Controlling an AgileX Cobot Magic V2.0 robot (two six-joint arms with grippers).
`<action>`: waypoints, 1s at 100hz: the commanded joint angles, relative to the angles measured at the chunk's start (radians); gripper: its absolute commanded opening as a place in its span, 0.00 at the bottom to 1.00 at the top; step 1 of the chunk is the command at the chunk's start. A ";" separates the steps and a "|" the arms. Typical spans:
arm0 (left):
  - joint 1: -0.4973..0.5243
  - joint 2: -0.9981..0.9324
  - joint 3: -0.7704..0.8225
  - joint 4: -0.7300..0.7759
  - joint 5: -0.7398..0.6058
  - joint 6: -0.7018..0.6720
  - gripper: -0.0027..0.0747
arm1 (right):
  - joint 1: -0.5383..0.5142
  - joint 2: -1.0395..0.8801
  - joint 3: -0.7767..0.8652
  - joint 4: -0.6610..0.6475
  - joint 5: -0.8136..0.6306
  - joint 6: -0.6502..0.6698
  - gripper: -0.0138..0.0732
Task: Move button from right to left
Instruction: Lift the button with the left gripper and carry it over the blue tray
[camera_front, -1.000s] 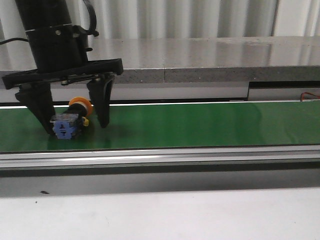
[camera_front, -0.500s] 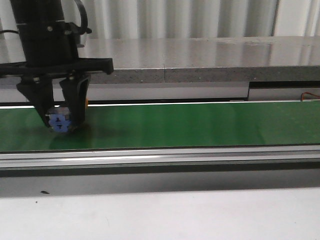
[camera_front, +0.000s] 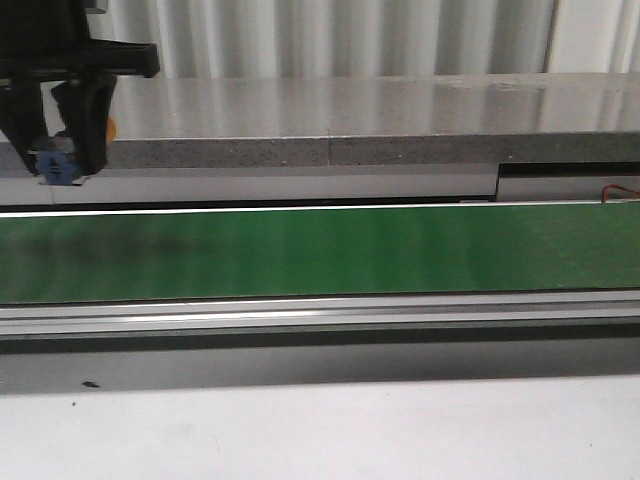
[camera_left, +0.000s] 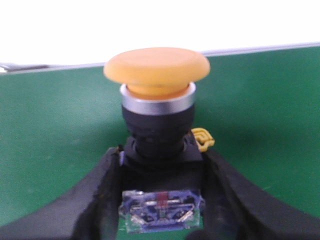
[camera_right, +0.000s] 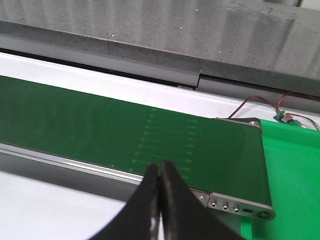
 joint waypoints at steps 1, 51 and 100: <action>0.041 -0.057 -0.029 0.016 0.038 0.063 0.09 | 0.000 0.009 -0.026 -0.006 -0.073 -0.005 0.08; 0.400 -0.057 -0.026 0.018 0.038 0.378 0.09 | 0.000 0.009 -0.026 -0.006 -0.073 -0.005 0.08; 0.683 -0.030 -0.026 0.023 0.038 0.592 0.09 | 0.000 0.009 -0.026 -0.006 -0.073 -0.005 0.08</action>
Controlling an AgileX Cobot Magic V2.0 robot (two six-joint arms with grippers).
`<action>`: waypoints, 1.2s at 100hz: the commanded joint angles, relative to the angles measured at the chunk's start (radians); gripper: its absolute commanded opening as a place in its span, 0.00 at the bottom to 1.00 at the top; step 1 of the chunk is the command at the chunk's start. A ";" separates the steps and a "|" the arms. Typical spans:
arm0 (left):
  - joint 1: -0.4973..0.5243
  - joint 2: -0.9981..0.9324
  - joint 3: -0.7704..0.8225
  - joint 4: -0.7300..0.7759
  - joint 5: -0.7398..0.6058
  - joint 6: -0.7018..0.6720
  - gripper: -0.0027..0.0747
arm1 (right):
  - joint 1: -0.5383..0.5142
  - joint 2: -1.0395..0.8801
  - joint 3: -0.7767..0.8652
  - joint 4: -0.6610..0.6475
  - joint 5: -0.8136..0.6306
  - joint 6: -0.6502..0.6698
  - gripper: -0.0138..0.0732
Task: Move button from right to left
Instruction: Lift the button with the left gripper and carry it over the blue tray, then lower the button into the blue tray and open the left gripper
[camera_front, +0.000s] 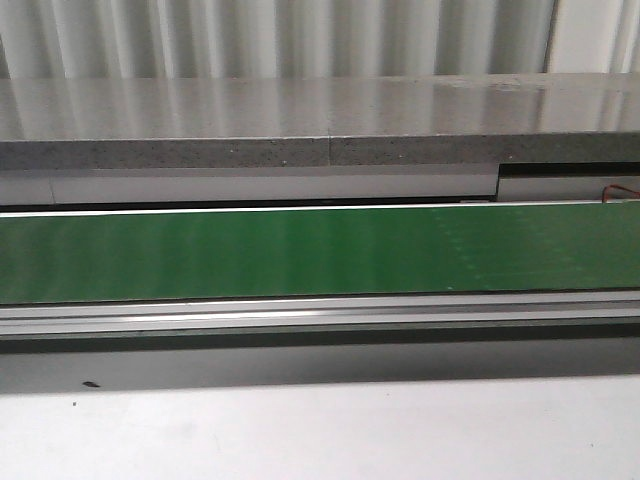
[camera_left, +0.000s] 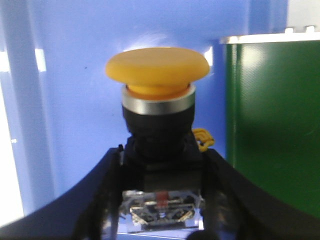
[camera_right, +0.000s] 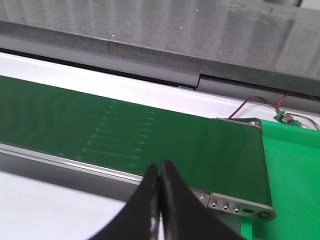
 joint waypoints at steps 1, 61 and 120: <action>0.038 -0.030 -0.026 0.001 0.038 0.004 0.09 | 0.000 0.009 -0.026 -0.006 -0.073 -0.005 0.08; 0.068 0.196 -0.026 -0.007 -0.021 0.004 0.09 | 0.000 0.009 -0.026 -0.006 -0.073 -0.005 0.08; 0.068 0.223 -0.028 -0.007 0.010 -0.006 0.64 | 0.000 0.009 -0.026 -0.006 -0.073 -0.005 0.08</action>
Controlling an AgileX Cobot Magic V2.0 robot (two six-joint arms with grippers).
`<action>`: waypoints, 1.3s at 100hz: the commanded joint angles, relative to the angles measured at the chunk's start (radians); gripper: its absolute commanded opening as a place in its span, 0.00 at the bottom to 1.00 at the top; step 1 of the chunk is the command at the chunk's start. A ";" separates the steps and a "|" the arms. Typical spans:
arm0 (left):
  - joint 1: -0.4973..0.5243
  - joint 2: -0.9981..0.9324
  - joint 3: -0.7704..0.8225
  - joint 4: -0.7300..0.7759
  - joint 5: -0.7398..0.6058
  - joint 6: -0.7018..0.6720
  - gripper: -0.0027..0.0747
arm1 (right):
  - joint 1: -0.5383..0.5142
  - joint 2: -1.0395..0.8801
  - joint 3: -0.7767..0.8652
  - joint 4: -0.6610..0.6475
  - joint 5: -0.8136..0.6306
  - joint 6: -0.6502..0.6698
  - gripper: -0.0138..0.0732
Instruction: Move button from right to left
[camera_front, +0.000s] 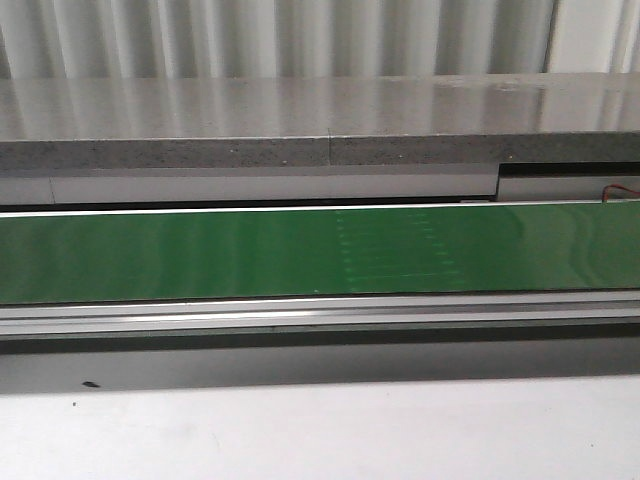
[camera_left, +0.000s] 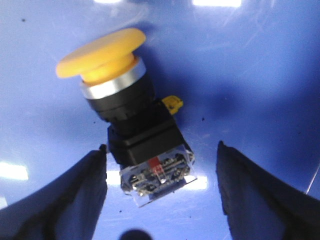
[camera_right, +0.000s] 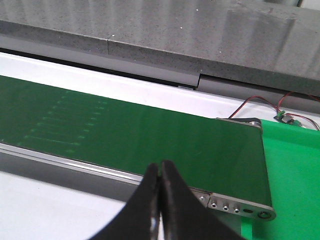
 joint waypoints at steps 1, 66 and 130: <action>0.001 -0.063 -0.028 -0.003 0.031 -0.008 0.64 | 0.000 0.009 -0.026 -0.006 -0.073 -0.005 0.08; -0.055 -0.485 0.008 -0.140 -0.160 -0.114 0.01 | 0.000 0.009 -0.026 -0.006 -0.073 -0.005 0.08; -0.421 -0.779 0.310 -0.245 -0.411 -0.114 0.01 | 0.000 0.009 -0.026 -0.006 -0.073 -0.005 0.08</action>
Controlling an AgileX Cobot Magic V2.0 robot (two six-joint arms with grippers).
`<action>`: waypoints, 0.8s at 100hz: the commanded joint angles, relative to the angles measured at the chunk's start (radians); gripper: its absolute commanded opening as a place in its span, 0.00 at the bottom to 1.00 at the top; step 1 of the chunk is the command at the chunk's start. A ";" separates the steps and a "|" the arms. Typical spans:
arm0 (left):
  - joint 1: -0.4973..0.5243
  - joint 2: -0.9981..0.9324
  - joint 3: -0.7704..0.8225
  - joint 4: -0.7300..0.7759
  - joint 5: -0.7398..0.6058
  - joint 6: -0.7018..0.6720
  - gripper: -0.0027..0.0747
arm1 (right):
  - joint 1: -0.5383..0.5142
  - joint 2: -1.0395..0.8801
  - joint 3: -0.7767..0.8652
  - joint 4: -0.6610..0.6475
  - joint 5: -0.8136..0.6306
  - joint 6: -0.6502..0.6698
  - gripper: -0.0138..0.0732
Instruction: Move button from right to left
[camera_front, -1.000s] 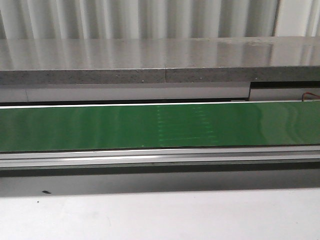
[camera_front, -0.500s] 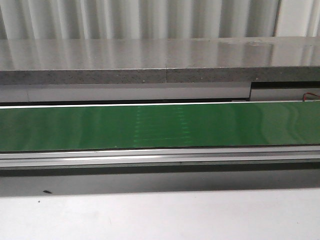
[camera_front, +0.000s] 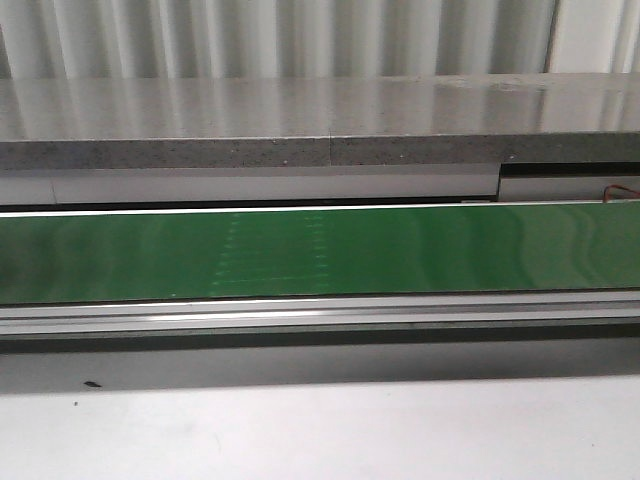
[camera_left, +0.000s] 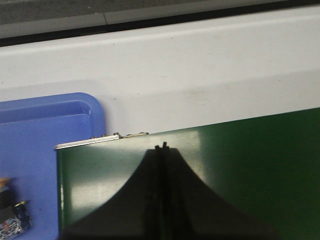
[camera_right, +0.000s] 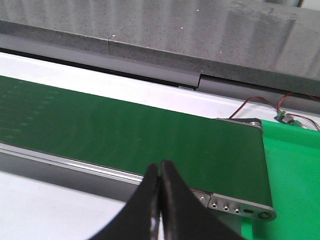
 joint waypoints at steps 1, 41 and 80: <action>-0.041 -0.079 0.034 -0.017 -0.112 -0.007 0.01 | 0.000 0.009 -0.026 -0.006 -0.073 -0.005 0.08; -0.147 -0.353 0.348 -0.032 -0.328 -0.007 0.01 | 0.000 0.009 -0.026 -0.006 -0.073 -0.005 0.08; -0.159 -0.710 0.613 -0.037 -0.430 -0.007 0.01 | 0.000 0.009 -0.026 -0.006 -0.073 -0.005 0.08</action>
